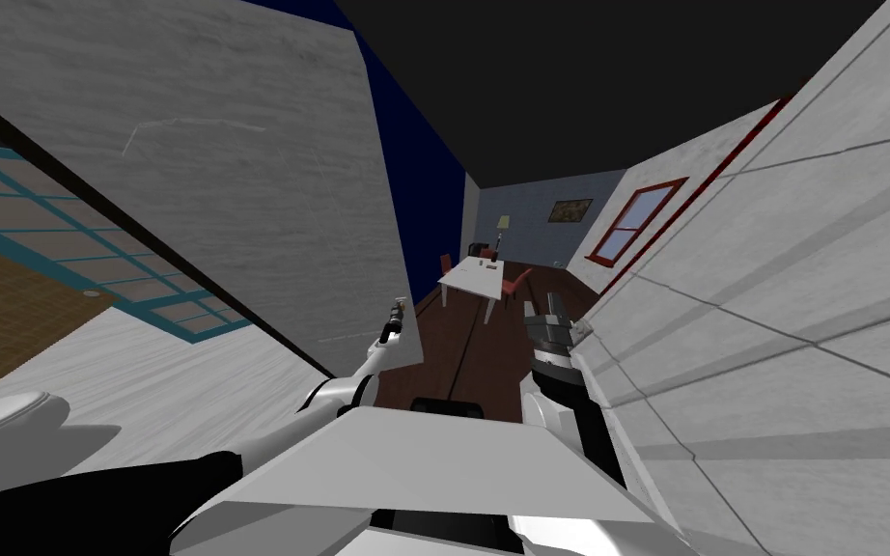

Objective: Push the door open

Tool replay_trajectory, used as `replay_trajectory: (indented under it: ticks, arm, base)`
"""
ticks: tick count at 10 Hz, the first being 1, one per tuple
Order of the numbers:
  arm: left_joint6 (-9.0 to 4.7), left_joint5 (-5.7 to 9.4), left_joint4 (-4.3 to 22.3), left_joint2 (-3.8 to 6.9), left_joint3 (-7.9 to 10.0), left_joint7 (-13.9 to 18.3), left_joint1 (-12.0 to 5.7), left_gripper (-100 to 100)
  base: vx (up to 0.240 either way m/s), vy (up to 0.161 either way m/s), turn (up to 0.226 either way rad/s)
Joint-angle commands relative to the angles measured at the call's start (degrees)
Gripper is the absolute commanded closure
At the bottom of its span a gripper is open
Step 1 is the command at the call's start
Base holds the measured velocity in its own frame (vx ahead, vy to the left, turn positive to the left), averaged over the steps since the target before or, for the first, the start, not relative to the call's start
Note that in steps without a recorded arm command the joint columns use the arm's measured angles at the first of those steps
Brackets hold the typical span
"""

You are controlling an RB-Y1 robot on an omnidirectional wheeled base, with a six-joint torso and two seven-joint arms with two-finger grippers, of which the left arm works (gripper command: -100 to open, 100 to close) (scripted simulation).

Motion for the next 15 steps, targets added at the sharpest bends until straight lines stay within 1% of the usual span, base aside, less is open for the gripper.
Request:
replay_trajectory:
  ticks: [1,4,5,6,9,15]
  arm:
    - [-0.18,0.39,0.19,0.22,1.13,-0.79,-0.44,100]
    - [-0.26,0.86,0.25,0.25,2.5,-1.78,-0.46,100]
    - [-0.08,0.76,0.14,0.3,2.25,-1.52,-0.08,100]
    - [-0.18,1.09,0.15,0.73,3.08,-1.83,-0.04,100]
    - [-0.29,1.65,0.27,1.36,4.55,-2.41,0.17,100]
    - [-0.55,2.99,0.56,2.85,8.05,-3.78,0.66,100]
  base:
    - [0.199,-0.075,0.073]
    - [0.165,-0.072,0.059]
    - [0.082,-0.024,0.037]
    - [0.112,-0.013,0.031]
    - [0.193,-0.057,0.054]
    - [0.194,-0.06,0.054]
